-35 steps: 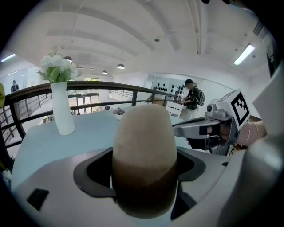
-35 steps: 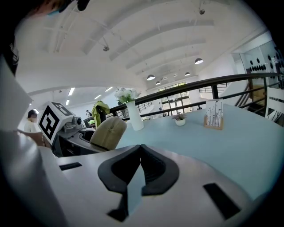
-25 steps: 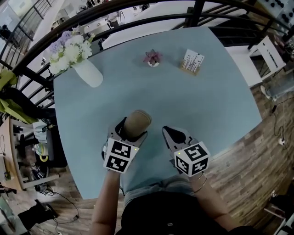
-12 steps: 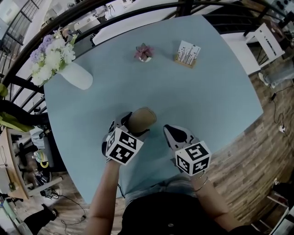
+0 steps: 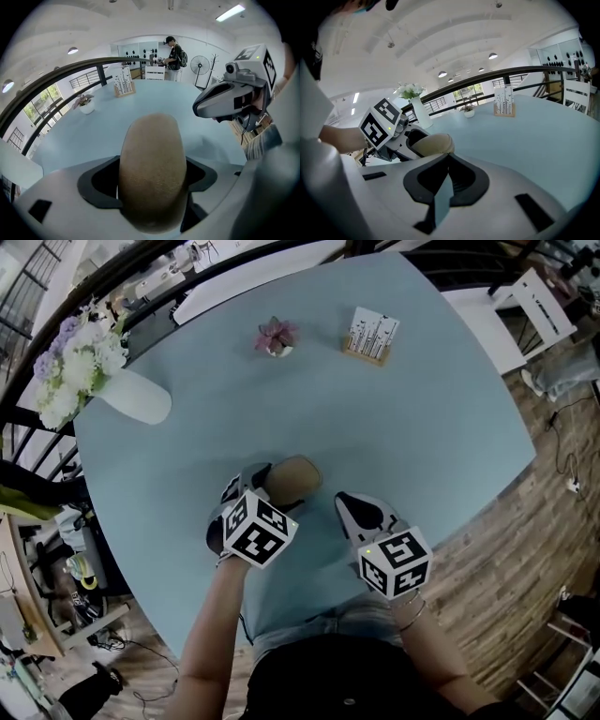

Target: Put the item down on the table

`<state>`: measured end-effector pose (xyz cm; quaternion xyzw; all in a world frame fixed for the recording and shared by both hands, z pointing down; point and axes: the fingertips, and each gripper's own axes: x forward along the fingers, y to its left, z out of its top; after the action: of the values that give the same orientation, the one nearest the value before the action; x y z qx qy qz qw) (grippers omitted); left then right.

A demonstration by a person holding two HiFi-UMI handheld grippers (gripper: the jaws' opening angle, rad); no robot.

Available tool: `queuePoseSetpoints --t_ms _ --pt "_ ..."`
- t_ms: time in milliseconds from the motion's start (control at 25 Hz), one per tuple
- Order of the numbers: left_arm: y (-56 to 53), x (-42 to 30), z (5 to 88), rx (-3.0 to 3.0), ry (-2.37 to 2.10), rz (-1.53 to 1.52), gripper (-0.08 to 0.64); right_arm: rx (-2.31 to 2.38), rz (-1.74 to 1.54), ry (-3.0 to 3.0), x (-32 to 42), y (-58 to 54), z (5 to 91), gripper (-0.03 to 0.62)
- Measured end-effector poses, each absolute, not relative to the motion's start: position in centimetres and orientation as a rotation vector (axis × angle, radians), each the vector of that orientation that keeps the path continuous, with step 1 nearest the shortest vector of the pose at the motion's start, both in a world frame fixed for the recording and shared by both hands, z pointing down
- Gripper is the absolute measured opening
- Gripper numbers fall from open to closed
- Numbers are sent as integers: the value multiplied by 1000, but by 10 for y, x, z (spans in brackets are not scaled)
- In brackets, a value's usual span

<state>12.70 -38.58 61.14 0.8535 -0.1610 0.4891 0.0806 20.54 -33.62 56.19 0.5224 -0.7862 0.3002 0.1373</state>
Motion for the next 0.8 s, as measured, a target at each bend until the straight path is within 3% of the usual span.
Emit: queuePoseSetpoints --t_ms 800 --pt "-383 138 623 2563 -442 1489 396 1522 891 -2256 210 -331 566 6"
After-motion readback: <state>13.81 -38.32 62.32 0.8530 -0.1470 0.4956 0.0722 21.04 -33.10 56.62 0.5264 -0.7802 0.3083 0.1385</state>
